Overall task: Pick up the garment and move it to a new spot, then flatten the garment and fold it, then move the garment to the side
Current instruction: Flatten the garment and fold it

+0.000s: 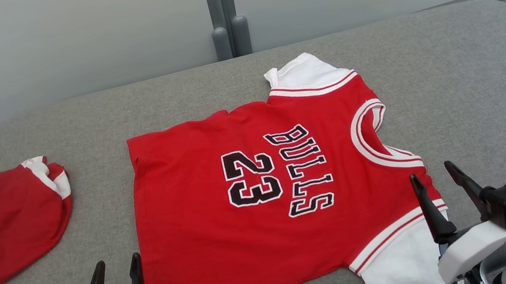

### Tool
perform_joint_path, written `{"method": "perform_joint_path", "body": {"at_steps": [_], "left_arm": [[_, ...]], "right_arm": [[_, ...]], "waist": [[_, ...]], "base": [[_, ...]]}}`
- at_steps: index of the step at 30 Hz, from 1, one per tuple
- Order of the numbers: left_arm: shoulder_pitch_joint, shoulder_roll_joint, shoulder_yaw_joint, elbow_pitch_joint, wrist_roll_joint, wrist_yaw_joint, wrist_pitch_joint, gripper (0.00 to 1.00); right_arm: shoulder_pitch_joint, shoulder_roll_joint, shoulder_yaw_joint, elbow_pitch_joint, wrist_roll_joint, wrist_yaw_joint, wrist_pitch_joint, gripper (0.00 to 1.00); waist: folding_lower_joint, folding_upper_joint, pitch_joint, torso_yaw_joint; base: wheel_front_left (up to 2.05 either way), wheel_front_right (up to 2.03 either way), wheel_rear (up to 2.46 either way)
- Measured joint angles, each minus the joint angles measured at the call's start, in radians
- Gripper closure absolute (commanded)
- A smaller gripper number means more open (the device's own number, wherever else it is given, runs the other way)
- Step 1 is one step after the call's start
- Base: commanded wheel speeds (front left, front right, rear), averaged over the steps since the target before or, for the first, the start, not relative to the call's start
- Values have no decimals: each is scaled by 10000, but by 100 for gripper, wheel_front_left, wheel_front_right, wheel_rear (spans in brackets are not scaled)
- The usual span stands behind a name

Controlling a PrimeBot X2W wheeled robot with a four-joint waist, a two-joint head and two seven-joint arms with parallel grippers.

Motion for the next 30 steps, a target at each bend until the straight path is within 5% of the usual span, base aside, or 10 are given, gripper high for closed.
{"method": "perform_joint_path", "body": {"at_steps": [24,30], "left_arm": [[-280,-299,326,734,443,-401,0,0],[-88,-305,-291,1147,447,-639,173,0]], "right_arm": [[-267,245,-454,408,-508,15,0,0],[245,217,-506,393,-642,17,-2,0]], "waist": [[0,0,-62,9],[0,0,19,41]], "base": [[0,0,0],[0,0,0]]}}
